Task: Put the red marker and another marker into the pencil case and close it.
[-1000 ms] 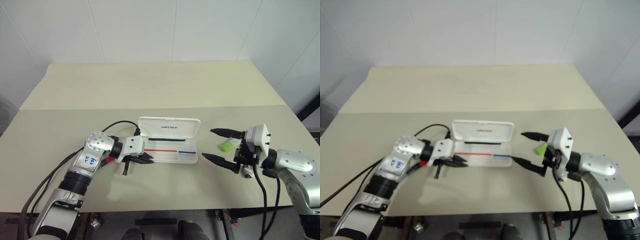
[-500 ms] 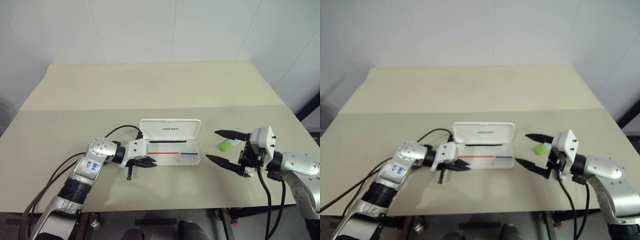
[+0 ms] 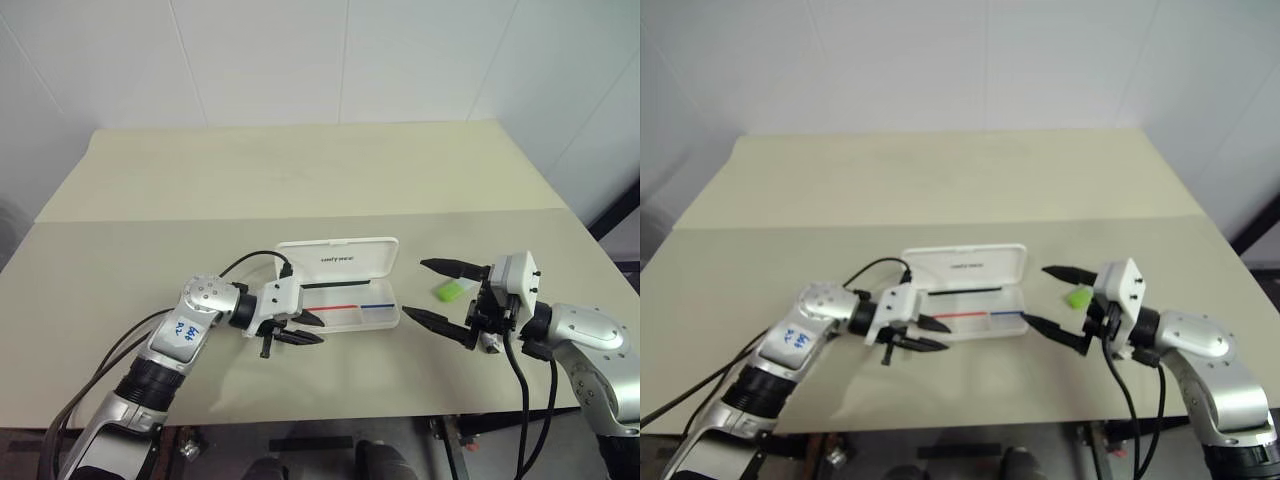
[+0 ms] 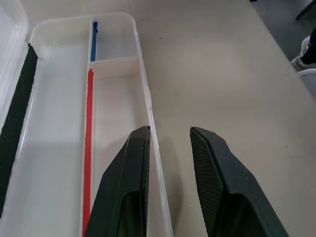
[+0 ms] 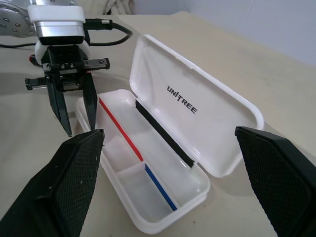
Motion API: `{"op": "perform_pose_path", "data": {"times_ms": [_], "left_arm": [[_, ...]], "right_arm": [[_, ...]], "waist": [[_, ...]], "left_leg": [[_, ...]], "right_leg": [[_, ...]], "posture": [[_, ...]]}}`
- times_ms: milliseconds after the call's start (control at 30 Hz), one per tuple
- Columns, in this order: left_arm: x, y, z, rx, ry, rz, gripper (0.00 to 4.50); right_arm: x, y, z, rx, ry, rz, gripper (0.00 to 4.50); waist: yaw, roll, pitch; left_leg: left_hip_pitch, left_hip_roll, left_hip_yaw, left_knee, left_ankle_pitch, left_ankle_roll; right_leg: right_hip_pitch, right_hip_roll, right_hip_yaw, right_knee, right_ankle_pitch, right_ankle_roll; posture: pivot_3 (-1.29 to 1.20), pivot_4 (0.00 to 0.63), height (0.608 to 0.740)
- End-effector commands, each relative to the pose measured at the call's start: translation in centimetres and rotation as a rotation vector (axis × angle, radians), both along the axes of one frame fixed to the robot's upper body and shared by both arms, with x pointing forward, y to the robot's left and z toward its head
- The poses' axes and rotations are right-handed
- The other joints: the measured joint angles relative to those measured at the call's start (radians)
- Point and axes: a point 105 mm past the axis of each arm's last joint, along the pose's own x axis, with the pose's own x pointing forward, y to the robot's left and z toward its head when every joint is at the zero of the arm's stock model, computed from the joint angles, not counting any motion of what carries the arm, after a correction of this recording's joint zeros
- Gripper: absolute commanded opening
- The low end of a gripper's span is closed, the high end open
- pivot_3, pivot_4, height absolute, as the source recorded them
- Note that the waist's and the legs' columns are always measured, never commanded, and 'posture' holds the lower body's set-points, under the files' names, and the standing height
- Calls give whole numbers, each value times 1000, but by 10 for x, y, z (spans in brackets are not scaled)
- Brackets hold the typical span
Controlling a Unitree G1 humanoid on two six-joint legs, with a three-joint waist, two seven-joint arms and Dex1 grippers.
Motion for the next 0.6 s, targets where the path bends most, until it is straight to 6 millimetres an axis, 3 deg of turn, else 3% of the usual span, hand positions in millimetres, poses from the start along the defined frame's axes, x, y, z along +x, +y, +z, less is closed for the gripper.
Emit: {"op": "perform_pose_path", "data": {"times_ms": [33, 67, 333, 467, 600], "left_arm": [[-10, 3, 16, -49, -27, -29, 1698], [-11, 5, 19, -54, -35, -22, 1872], [-16, 34, 41, -170, -147, 81, 4485], [-19, 58, 54, -260, -182, 178, 4485], [-20, 94, 59, -316, -232, 366, 4485]], "right_arm": [[-2, 5, 11, 11, -55, 25, 4500], [-1, 5, 11, 13, -53, 29, 4500], [1, 7, 12, 20, -44, 100, 4500], [0, 3, 13, 4, -23, 158, 4500], [0, 1, 15, -14, -8, 213, 4500]], "waist": [[0, 0, 0], [0, 0, 0], [-3, 0, 0], [-1, 0, 0], [-2, 0, 0]], "left_leg": [[0, 0, 0, 0, 0, 0], [0, 0, 0, 0, 0, 0], [0, 0, 0, 0, 0, 0], [0, 0, 0, 0, 0, 0], [0, 1, 0, -1, 0, 0]], "right_leg": [[0, 0, 0, 0, 0, 0], [0, 0, 0, 0, 0, 0], [0, 0, 0, 0, 0, 0], [0, 0, 0, 0, 0, 0], [0, -1, 0, -1, 0, 0]], "posture": [[0, 150, 740], [0, 150, 740], [0, 150, 740], [0, 150, 740], [0, 150, 740]]}}
